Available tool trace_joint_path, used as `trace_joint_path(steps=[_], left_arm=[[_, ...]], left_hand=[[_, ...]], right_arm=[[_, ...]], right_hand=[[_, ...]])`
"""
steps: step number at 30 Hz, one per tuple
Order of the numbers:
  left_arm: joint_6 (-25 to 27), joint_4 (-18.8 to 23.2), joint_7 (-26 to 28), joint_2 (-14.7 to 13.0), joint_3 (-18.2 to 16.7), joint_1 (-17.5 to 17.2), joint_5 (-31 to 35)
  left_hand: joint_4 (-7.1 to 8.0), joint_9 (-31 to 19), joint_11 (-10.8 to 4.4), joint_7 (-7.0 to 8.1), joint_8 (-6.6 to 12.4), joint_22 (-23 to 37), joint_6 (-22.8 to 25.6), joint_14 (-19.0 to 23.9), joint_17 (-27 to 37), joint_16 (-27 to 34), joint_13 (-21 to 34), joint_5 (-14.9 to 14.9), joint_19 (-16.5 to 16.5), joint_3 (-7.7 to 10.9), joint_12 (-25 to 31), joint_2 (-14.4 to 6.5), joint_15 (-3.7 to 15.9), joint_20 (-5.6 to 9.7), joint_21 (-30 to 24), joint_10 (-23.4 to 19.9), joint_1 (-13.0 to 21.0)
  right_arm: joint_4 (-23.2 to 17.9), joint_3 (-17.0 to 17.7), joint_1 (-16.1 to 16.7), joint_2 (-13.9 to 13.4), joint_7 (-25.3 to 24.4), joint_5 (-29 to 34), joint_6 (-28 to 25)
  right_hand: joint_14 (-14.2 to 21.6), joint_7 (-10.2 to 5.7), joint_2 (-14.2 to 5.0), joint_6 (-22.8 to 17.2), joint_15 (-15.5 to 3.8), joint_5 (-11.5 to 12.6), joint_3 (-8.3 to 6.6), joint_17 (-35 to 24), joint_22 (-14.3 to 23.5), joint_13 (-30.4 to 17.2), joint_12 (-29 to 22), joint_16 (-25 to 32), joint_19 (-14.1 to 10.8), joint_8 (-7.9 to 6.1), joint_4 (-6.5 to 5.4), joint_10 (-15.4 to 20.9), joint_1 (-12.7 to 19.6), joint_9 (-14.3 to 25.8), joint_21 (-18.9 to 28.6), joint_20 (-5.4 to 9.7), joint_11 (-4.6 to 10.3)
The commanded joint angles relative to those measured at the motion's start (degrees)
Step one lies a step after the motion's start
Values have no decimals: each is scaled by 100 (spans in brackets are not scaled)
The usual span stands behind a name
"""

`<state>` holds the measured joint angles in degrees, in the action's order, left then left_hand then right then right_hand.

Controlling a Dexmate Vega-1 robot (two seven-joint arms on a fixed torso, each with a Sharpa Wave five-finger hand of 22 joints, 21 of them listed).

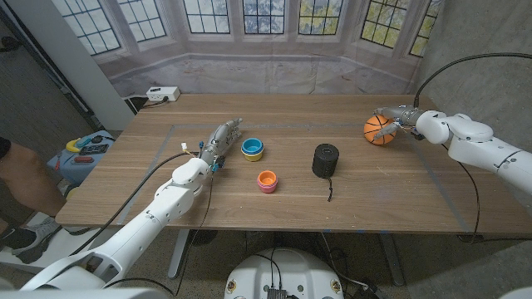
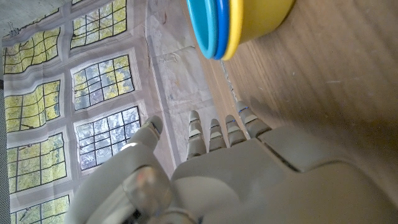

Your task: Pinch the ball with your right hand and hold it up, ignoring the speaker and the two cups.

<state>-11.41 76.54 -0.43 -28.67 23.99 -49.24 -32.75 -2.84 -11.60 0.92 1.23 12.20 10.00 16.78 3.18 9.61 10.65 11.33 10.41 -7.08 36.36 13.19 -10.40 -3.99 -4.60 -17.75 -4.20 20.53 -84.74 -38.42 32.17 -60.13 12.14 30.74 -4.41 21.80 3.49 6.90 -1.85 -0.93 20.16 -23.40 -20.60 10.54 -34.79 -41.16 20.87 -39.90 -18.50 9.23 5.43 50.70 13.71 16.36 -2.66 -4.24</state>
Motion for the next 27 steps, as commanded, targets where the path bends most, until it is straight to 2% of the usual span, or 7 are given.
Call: trace_joint_path(steps=[1, 18, 27], left_arm=[[15, 28, 41, 12, 4, -34, 7], [6, -58, -19, 62, 49, 23, 10], [7, -22, 2, 45, 43, 12, 24]], left_hand=[[4, -19, -6, 30, -3, 24, 47, 53, 17, -16, 14, 28, -39, 55, 12, 52, -23, -21, 29, -50, -17], [-6, -22, -11, 26, -17, 25, 50, 53, 16, -21, 16, 26, -45, 59, 8, 50, -22, -15, 57, -63, -19], [-6, -23, -6, 28, -22, 26, 55, 51, 18, -22, 16, 24, -46, 58, 2, 49, -21, -25, 70, -59, -24]], right_arm=[[-41, 66, 69, -17, -115, -41, -2], [-252, 259, 250, -154, -203, -247, -37], [-260, 319, 272, -116, -323, -312, -25]], right_hand=[[161, 19, 0, -106, -84, 42, -35, -30, 29, -45, -68, 51, -73, -45, 18, 66, 86, 22, 45, 2, 13], [179, -14, -3, -275, -97, 64, -27, -72, 28, -121, -183, 14, -77, -78, -20, 142, 93, 27, 30, 18, 47], [293, -57, 6, -530, -192, 83, -26, -109, 28, -182, -299, 14, -126, -152, -23, 261, 132, 33, 34, 67, 90]])
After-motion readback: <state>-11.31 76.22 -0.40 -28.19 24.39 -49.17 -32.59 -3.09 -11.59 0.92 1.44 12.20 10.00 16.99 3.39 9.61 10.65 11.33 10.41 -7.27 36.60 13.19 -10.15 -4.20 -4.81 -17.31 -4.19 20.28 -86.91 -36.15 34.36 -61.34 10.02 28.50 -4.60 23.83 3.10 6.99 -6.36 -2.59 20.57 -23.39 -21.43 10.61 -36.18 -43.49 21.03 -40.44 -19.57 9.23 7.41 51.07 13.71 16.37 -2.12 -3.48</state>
